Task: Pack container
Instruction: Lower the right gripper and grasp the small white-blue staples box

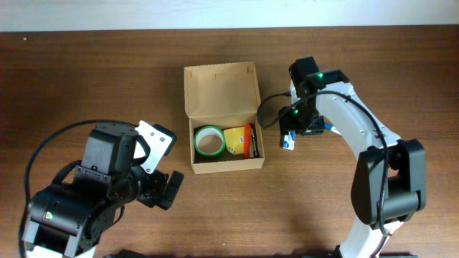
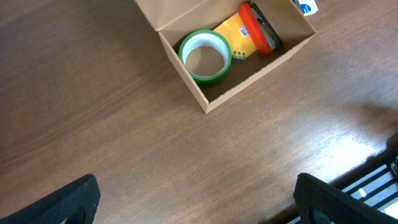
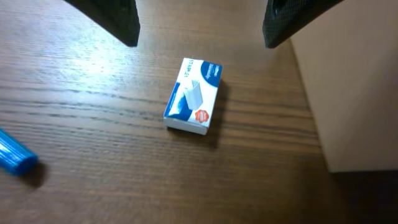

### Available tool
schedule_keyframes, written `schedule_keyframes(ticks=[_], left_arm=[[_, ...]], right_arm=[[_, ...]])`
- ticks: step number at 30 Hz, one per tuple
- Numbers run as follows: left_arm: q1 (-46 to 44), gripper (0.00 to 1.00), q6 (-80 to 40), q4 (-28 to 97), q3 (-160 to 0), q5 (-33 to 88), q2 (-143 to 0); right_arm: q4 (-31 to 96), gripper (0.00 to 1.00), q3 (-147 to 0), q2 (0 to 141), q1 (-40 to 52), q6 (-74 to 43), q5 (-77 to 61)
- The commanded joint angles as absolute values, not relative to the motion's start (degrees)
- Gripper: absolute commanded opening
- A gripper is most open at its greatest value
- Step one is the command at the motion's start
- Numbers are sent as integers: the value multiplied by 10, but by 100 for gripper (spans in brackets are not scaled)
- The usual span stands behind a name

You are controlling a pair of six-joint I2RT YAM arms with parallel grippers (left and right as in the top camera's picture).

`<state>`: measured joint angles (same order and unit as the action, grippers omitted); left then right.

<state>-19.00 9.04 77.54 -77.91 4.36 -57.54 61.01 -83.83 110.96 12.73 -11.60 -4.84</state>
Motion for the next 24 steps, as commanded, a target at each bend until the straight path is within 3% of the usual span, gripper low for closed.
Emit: schedule_keyframes(ticks=[1,24], left_arm=[[-191,100,100,774,-789,52,-575],[-191,100,100,774,-789,52,-575]], right_arm=[[585,65,-808,1109,124,-112,-59],[471,64,-746,1109,131,-219,-28]])
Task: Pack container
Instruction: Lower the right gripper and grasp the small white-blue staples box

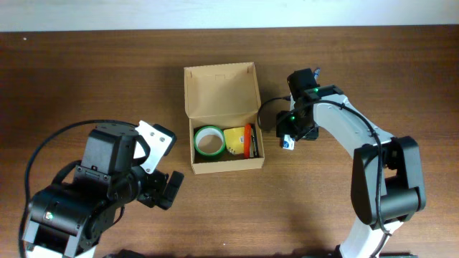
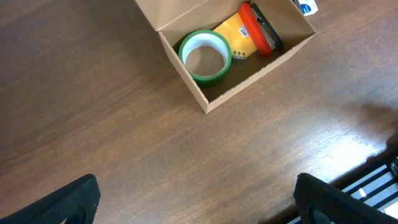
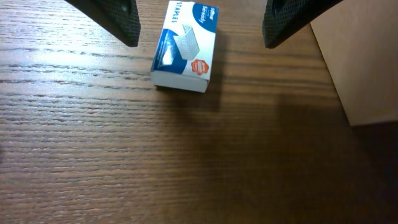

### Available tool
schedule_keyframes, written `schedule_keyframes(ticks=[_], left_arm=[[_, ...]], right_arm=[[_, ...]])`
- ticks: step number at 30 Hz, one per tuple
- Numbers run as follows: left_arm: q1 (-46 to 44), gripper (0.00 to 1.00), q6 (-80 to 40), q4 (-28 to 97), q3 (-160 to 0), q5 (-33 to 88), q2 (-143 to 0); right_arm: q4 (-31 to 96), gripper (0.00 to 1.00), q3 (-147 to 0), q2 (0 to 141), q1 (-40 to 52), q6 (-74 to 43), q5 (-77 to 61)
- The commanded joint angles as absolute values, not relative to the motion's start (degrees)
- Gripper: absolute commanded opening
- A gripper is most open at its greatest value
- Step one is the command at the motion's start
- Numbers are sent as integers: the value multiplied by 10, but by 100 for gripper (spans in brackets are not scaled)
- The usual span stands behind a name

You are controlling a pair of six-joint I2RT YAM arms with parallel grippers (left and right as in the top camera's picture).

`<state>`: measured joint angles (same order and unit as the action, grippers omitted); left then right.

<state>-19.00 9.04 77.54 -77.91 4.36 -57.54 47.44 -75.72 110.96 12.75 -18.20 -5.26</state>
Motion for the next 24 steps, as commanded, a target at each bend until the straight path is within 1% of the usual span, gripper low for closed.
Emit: schedule_keyframes(ticks=[1,4,24], left_arm=[[-191,100,100,774,-789,51,-575],[-191,100,100,774,-789,52,-575],[-191,100,100,774,-789,52,-575]], right_arm=[[470,64,-744,1109,133,-229,-20],[457,64,-730,1109,136,-246,-13],[410,64,-701,1110,140,-245,-13]])
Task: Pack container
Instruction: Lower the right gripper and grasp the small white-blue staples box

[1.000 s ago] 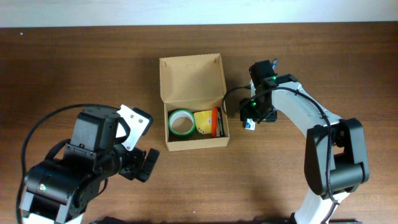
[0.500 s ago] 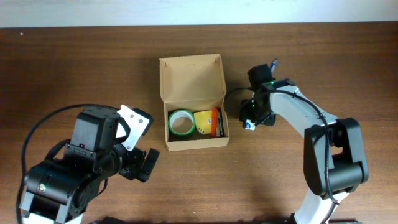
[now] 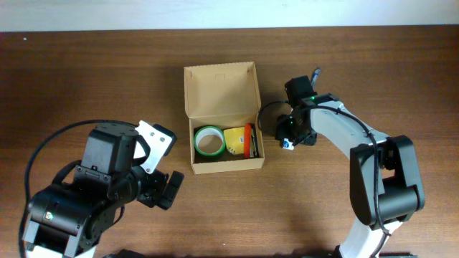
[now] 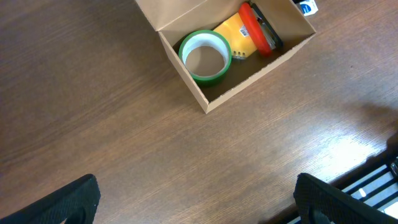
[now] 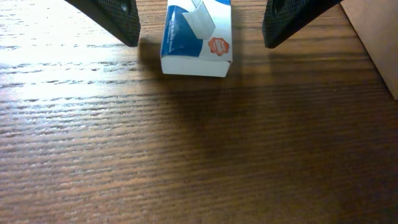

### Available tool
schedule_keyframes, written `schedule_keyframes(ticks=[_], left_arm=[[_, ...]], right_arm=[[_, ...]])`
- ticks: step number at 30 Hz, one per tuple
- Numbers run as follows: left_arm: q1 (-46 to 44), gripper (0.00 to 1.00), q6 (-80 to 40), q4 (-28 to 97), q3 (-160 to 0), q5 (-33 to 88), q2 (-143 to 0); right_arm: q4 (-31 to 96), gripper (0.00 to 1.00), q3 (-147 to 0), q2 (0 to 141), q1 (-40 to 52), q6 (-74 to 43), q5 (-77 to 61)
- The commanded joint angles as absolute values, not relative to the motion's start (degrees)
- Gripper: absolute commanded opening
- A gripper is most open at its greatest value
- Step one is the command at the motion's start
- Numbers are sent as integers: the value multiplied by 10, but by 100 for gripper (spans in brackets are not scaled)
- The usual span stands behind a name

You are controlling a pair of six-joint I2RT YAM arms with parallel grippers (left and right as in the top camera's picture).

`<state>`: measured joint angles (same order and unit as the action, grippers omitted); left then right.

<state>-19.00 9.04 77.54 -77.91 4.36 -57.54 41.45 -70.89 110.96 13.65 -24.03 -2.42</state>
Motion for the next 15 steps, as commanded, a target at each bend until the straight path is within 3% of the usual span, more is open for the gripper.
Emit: schedule_keyframes(ticks=[1,10,13,15], left_arm=[[-191,100,100,774,-789,52,-575],[-191,100,100,774,-789,52,-575],[-191,100,100,774,-789,52,-575],[-191,100,100,774,-789,51,-575]], right_arm=[[409,64,-699,1110,140,-245,-13],[396,64,-685,1110,140,-245,-12],[396,52,-685,1110,140,-245,-12],[396,51,-684,1110,140,-245,-12]])
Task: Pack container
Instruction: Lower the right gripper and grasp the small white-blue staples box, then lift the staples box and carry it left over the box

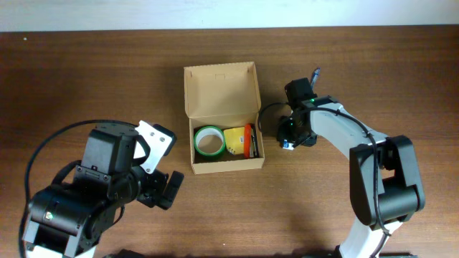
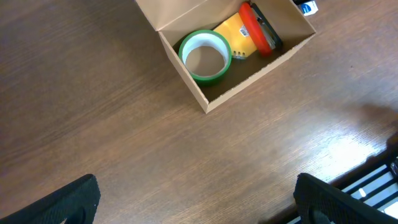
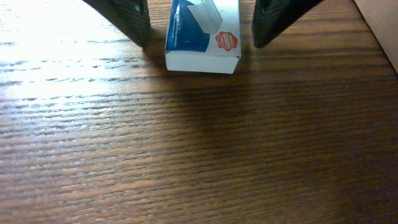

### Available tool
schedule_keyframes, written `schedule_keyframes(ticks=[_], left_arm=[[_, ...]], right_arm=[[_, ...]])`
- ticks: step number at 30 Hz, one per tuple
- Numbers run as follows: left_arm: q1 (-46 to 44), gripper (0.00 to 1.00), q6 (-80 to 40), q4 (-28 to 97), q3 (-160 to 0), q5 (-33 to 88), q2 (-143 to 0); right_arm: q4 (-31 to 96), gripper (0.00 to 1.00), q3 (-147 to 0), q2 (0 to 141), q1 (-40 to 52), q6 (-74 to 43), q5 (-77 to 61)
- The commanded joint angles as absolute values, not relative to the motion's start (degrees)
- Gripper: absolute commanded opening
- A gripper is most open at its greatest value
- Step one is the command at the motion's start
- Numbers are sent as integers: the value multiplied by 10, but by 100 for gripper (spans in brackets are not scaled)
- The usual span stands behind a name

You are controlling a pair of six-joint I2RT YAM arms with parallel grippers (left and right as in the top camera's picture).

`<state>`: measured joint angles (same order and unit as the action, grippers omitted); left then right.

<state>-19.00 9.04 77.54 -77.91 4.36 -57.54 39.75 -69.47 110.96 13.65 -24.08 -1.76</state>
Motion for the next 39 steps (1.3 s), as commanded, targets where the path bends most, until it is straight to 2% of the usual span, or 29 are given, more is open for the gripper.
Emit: schedule_keyframes(ticks=[1,18,25,39], left_arm=[[-191,99,100,774,-789,52,-575],[-191,100,100,774,-789,52,-575],[-191,100,100,774,-789,52,-575],[-191,100,100,774,-789,51,-575]], right_arm=[[396,49,-684,1110,140,-245,-12],[406,27,-684,1110,140,-245,-13],[444,25,-707,1109,140,-245,-24],[689,20,-990,1098,140,-240,-24]])
